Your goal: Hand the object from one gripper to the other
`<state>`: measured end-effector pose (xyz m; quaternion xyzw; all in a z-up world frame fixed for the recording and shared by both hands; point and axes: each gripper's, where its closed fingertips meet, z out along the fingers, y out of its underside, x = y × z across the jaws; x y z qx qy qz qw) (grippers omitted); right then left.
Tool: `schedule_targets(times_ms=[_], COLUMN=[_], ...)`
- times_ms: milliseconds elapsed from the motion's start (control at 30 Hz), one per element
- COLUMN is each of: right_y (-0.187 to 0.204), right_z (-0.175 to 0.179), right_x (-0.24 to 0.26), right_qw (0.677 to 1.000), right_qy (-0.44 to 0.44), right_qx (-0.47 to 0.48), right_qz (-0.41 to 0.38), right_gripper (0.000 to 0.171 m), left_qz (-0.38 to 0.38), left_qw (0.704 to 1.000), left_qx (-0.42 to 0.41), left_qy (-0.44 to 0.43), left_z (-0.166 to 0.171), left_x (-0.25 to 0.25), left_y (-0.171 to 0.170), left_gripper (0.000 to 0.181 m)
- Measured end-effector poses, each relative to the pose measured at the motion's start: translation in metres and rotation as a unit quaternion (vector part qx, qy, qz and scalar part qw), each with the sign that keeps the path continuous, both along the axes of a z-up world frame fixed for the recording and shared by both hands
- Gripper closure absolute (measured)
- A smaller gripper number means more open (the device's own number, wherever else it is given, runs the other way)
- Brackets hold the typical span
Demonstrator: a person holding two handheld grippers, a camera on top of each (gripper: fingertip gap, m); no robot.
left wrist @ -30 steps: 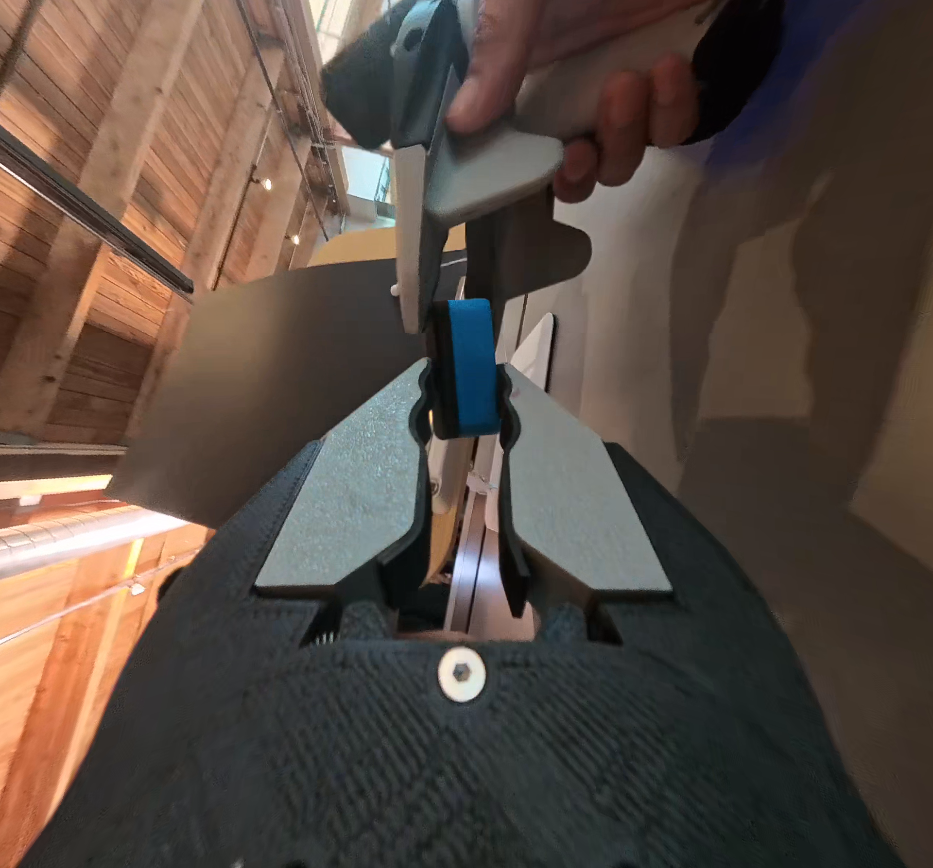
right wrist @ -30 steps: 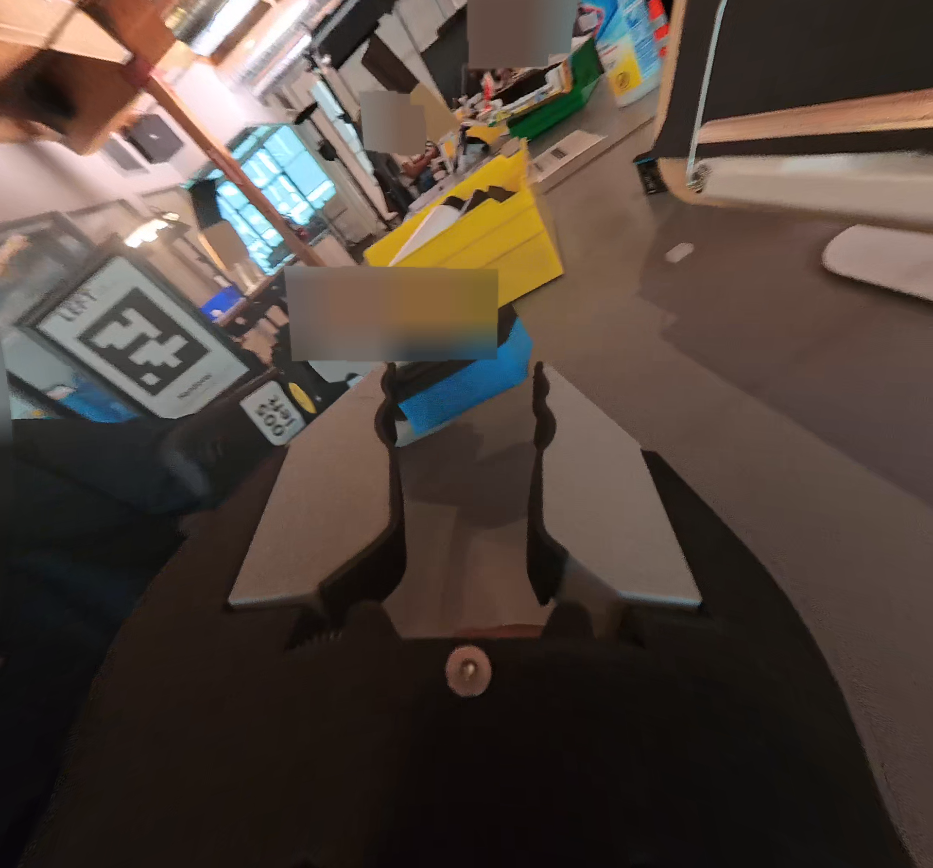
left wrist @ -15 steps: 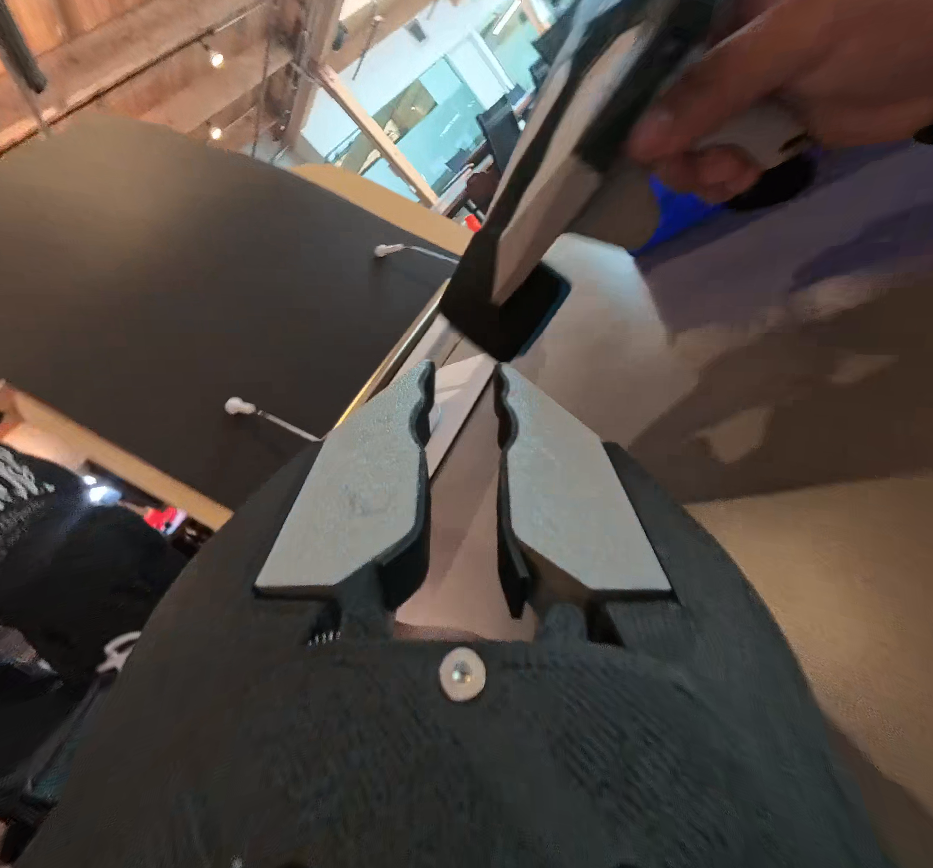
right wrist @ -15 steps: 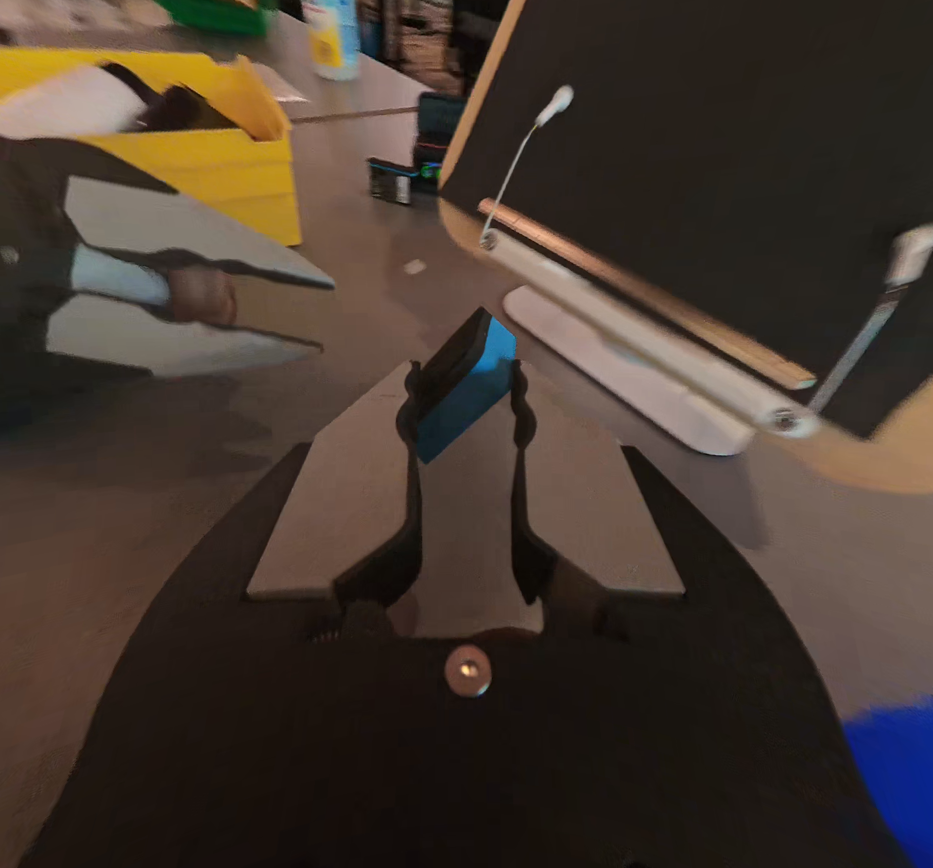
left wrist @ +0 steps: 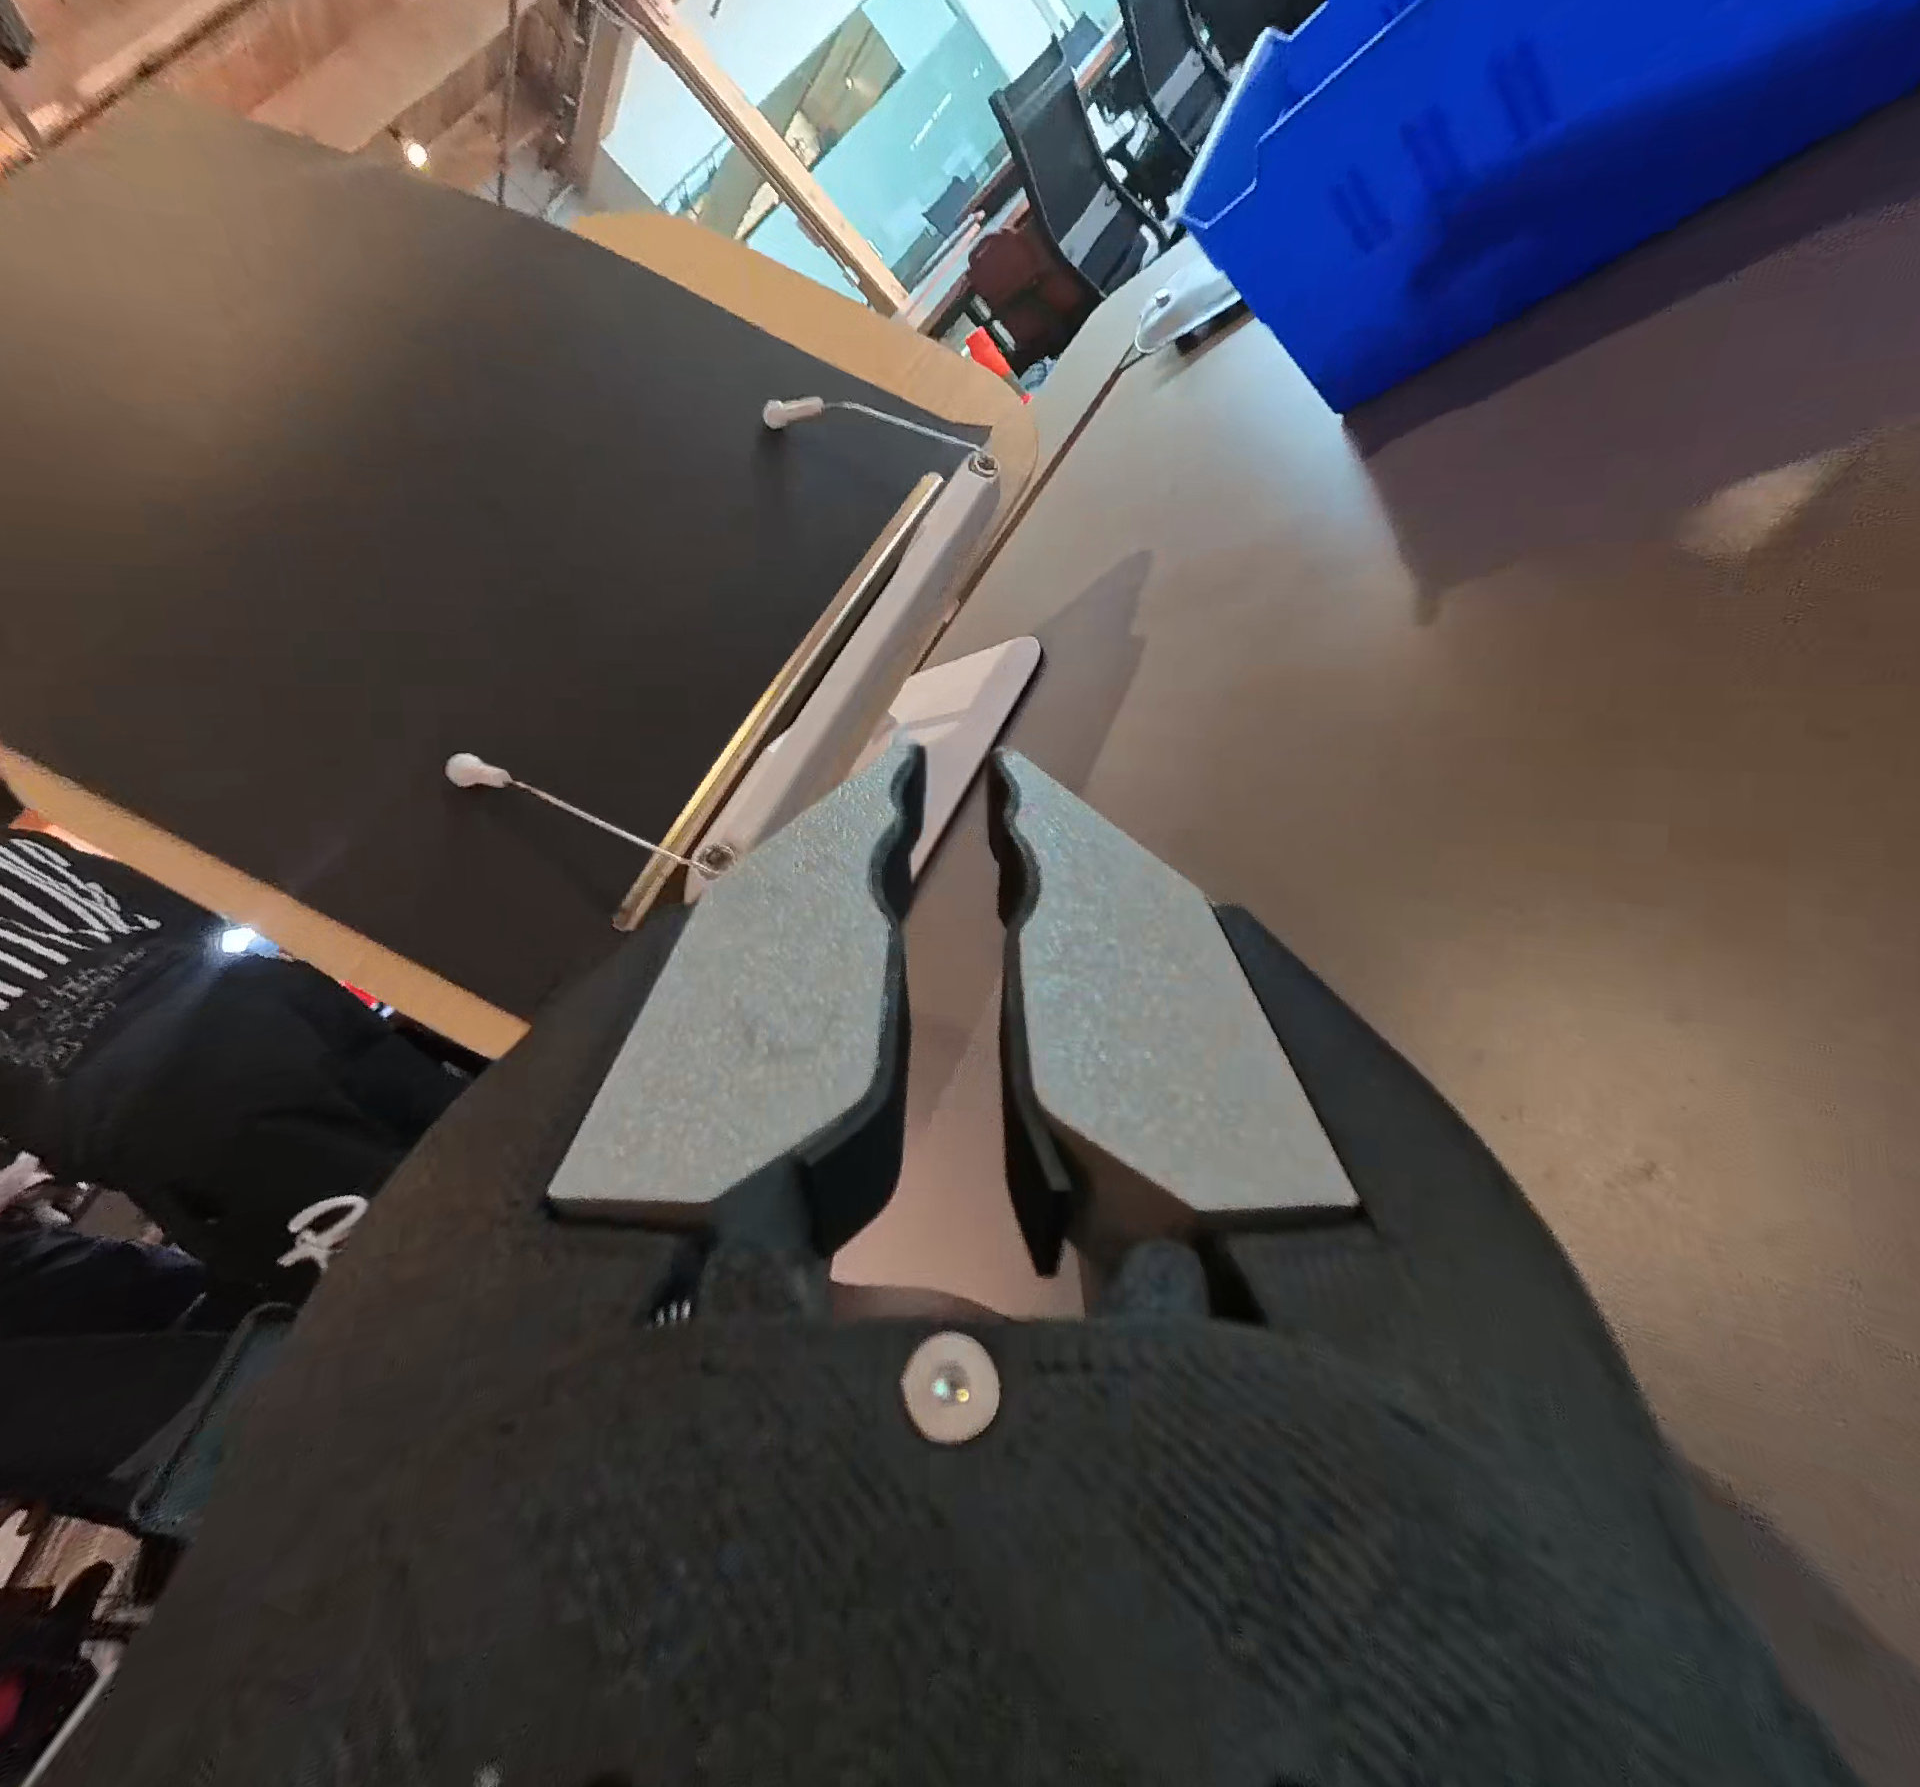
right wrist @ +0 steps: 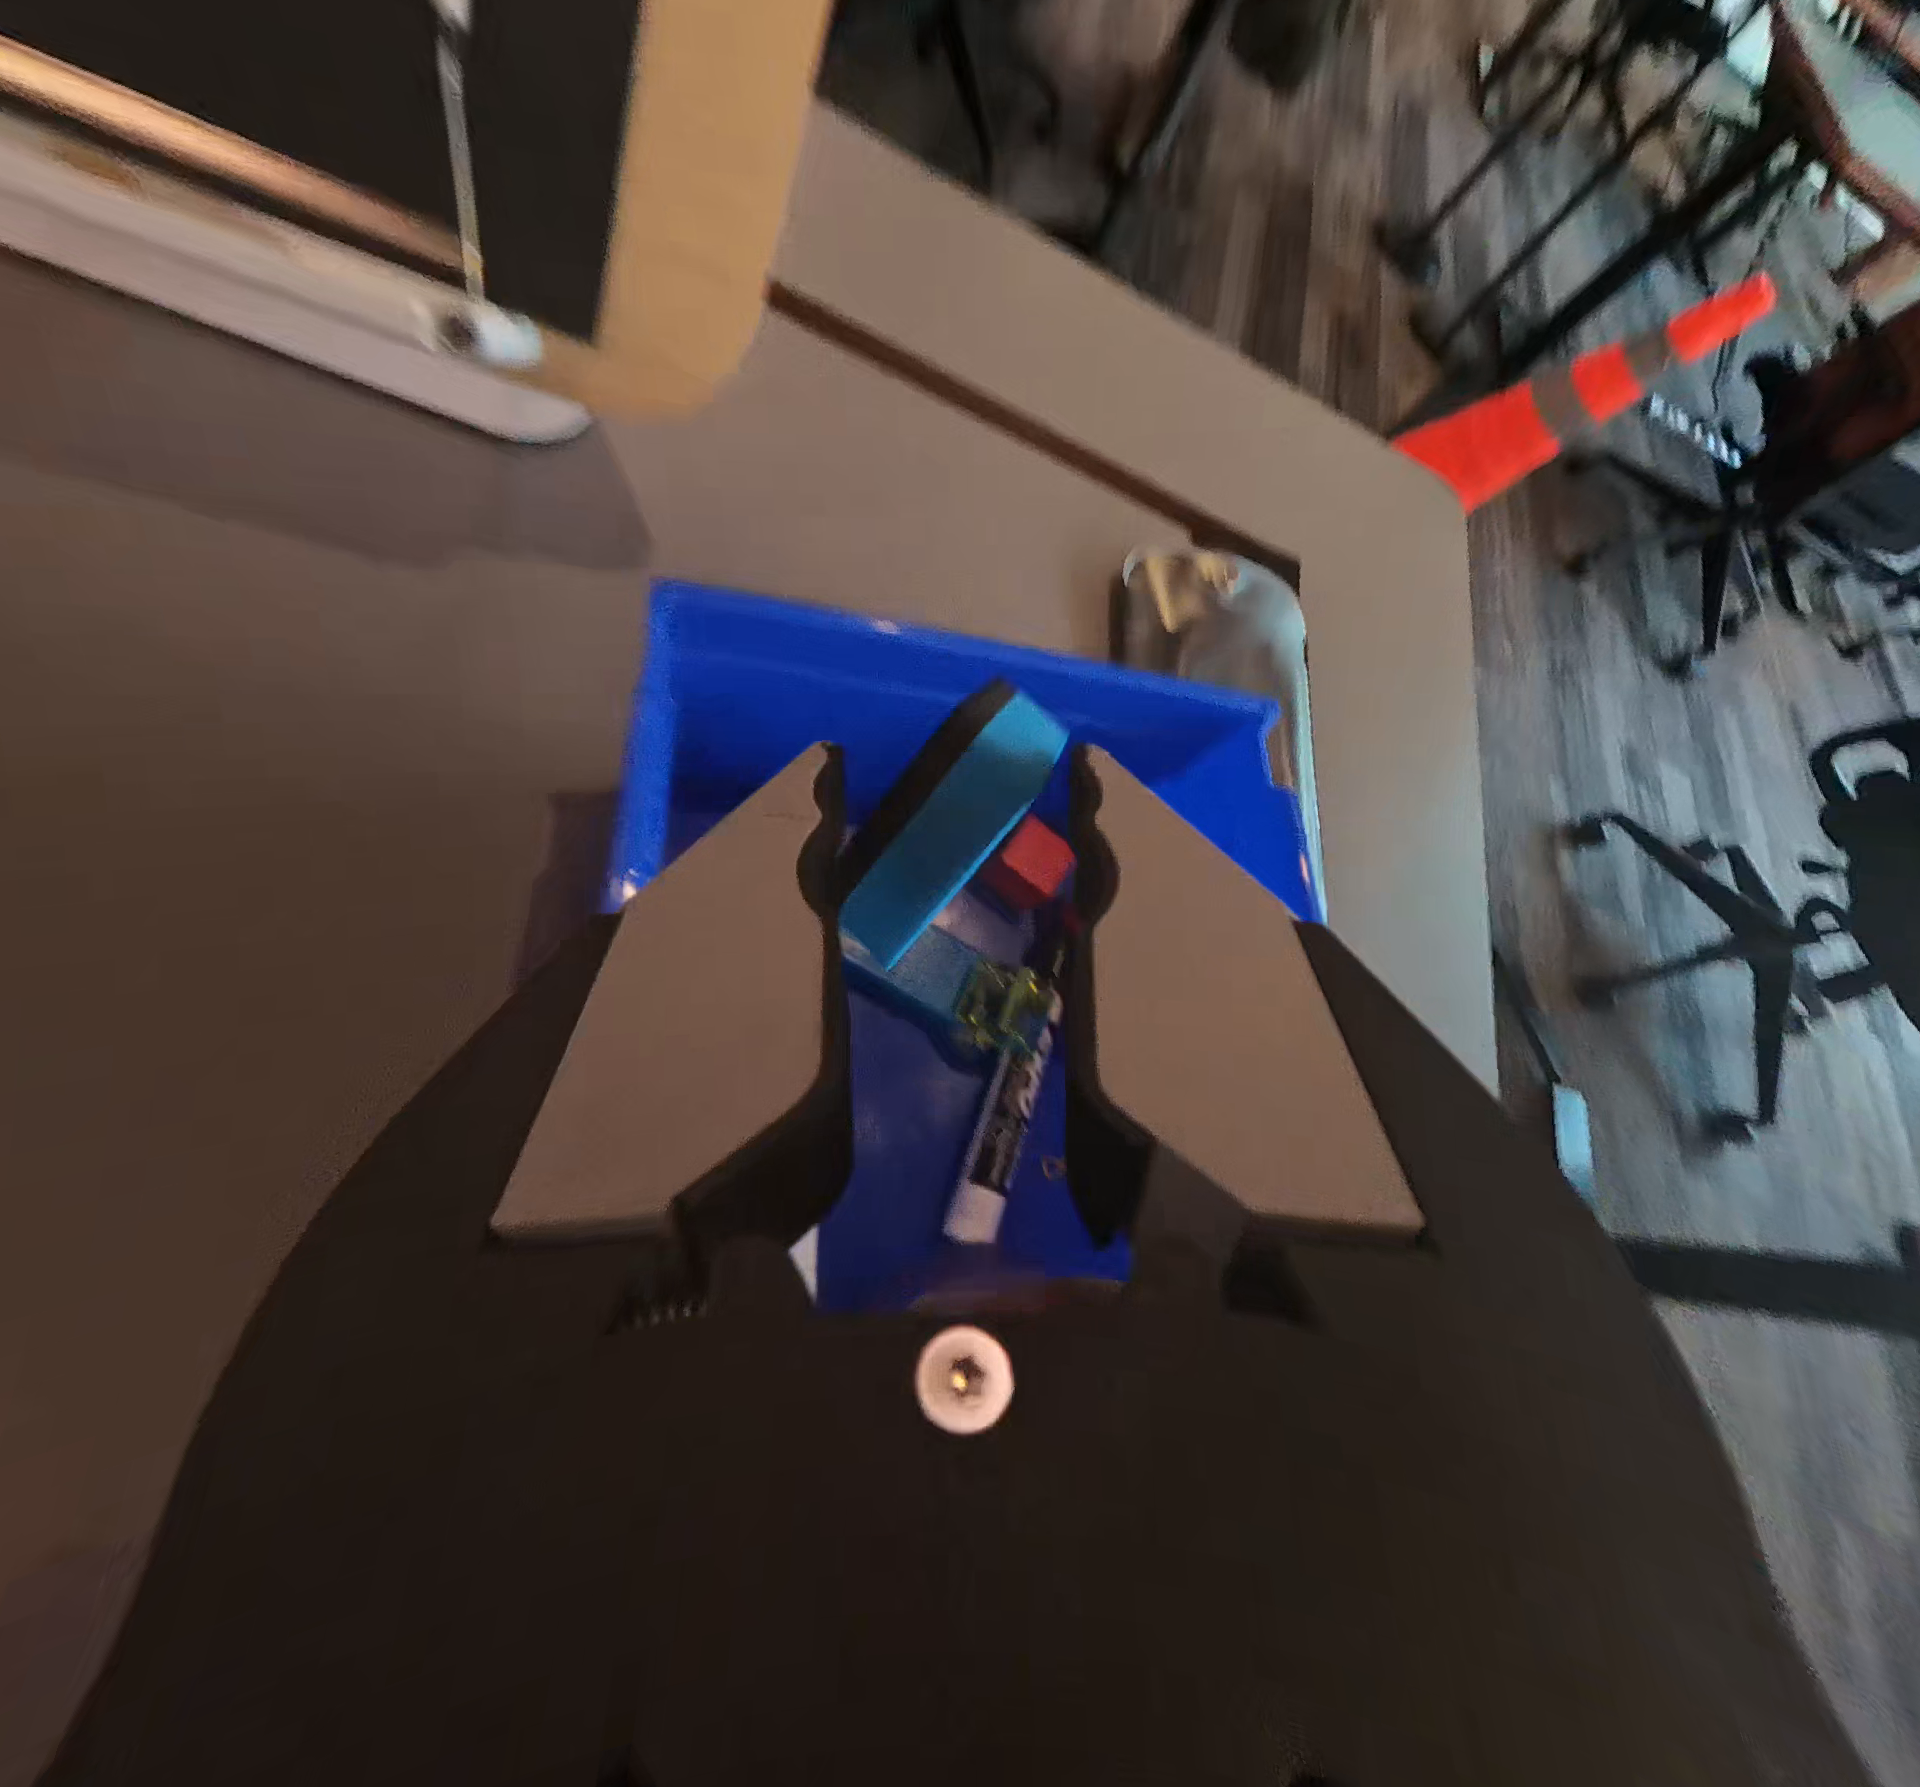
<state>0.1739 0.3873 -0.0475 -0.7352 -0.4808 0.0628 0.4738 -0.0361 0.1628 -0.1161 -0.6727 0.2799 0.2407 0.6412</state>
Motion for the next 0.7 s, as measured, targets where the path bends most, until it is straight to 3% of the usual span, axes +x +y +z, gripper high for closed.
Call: schedule_targets(times_ms=[100,200,300,400,467,500,567,700], right_y=[-0.002,-0.033,-0.074,-0.151,-0.187,-0.192,-0.184,-0.175], right_z=[-0.007,0.008,0.007,-0.016,-0.047,-0.064,-0.091,-0.118], right_x=[-0.002,-0.032,-0.072,-0.133,-0.164,-0.178,-0.205,-0.237], right_qw=[0.999,0.998,0.993,0.972,0.952,0.947,0.949,0.942], right_qy=[-0.032,-0.037,-0.063,-0.026,-0.027,-0.027,-0.007,0.084], right_qx=[0.002,0.045,0.046,-0.027,-0.07,-0.079,-0.073,-0.065], right_qz=[-0.008,0.035,0.092,0.231,0.298,0.31,0.307,0.319], right_gripper=[0.115,0.114,0.102,0.106,0.13,0.133,0.123,0.126], left_qz=[0.018,0.031,0.044,0.061,0.075,0.08,0.083,0.081], left_qw=[1.0,0.999,0.998,0.996,0.994,0.993,0.991,0.989], left_qx=[-0.017,-0.028,-0.032,-0.033,-0.039,-0.043,-0.052,-0.066], left_qy=[-0.005,-0.017,-0.03,-0.046,-0.066,-0.075,-0.086,-0.102], left_z=[-0.007,-0.012,-0.014,-0.013,-0.014,-0.016,-0.02,-0.026], left_x=[-0.008,-0.014,-0.021,-0.031,-0.039,-0.042,-0.045,-0.045], left_y=[0.003,0.005,0.006,0.006,0.005,0.006,0.006,0.008], left_gripper=[0.17,0.169,0.169,0.168,0.167,0.167,0.166,0.166])
